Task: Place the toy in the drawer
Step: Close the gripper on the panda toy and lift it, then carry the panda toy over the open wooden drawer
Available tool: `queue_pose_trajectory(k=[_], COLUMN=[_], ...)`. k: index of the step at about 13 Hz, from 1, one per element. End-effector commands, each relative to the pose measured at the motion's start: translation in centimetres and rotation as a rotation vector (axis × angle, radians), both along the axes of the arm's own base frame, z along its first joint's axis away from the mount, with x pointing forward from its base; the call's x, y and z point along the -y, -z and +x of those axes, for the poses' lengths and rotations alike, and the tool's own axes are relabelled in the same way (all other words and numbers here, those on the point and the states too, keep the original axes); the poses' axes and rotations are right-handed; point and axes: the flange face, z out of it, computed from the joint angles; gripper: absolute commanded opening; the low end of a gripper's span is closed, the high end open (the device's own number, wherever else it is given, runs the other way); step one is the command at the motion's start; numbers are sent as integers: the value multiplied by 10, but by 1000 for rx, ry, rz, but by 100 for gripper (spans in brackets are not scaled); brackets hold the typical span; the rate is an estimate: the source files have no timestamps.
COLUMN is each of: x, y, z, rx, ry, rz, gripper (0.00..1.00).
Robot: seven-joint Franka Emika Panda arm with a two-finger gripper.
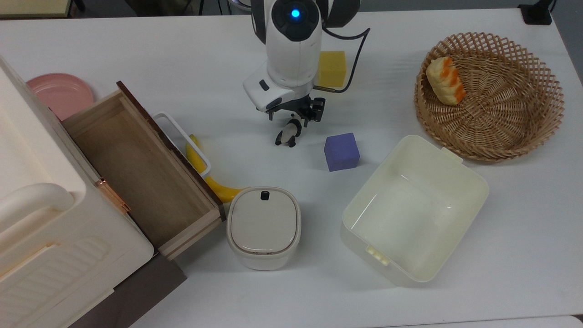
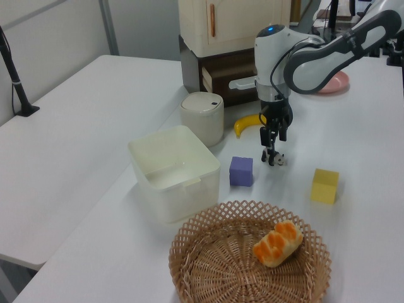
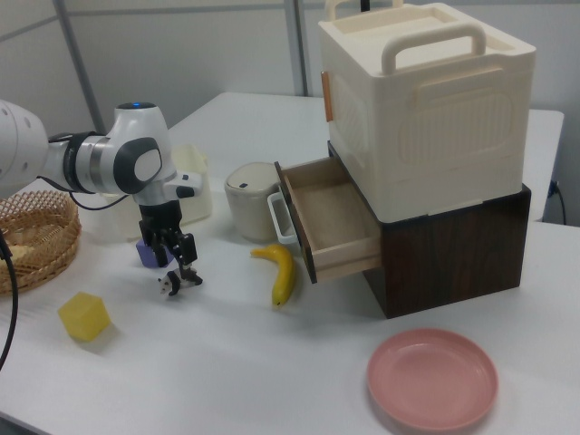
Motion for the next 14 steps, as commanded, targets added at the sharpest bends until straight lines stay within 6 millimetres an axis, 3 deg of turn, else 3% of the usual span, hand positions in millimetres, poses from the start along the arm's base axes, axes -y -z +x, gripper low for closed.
queue_pose_trajectory(k=[1,5,8,9,10,11,14], x=[-11,-7,-8,-7,-7,-5,9], y=[6,30,26,22,11,3,-75], z=[4,5,5,5,7,6,6], rx=[43,15,18,21,30,30,27], ry=[35,-14,-28,-36,-42,-38,-60], rz=[-7,-59,-58,-57,-50,-51,-10], gripper=[80,64,22,13,1,0,0])
